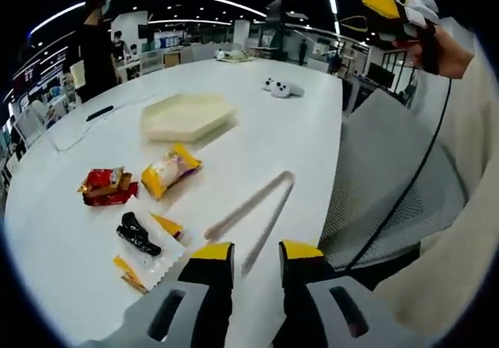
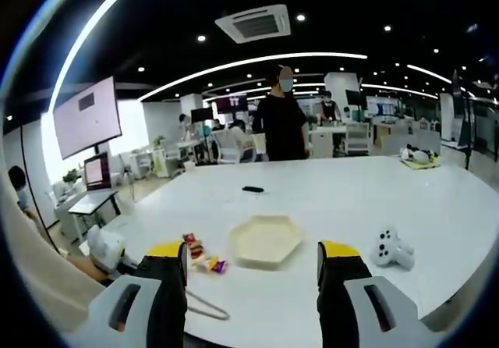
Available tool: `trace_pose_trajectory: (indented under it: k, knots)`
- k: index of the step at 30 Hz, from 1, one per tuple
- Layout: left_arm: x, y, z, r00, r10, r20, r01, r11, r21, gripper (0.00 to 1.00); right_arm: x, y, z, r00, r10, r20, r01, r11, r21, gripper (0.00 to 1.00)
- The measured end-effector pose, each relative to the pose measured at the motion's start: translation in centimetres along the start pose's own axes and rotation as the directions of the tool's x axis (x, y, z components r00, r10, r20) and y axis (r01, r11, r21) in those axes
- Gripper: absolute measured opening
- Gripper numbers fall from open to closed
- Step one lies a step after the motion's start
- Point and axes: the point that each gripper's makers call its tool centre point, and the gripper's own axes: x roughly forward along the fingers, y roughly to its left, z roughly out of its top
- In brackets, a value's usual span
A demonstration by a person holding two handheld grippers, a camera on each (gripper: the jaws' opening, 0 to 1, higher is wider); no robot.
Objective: Place the target food into the container with the food tongs after gripping and lifting it, then release it inside without dropping or visibly crushing the food.
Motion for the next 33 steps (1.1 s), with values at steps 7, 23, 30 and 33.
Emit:
trace_pose_trajectory:
  k: [7,23,30,33]
  knots:
    - [0.9,0.2,-1.0,0.999,0.003,-0.054,-0.003,1.000,0.002,0.17,0.0,-0.2,-0.2,1.000,0.003,-0.004,-0.003,1.000,0.004,0.68]
    - [2.3,-0.7,-2.5,0.980,0.008,-0.199,0.035,0.976,0.213,0.20,-0.7,-1.1,-0.6,1.000,-0.016,-0.009,0.016,1.000,0.013,0.68]
    - [2.7,-0.5,-2.8,0.975,0.010,-0.220,0.039,0.975,0.218,0.18,-0.8,-1.1,-0.5,1.000,-0.012,-0.004,0.012,1.000,0.008,0.68]
    - [2.7,-0.5,-2.8,0.975,0.013,-0.222,0.037,0.975,0.220,0.17,-0.8,-1.2,-0.6,1.000,-0.012,-0.003,0.013,1.000,0.009,0.68]
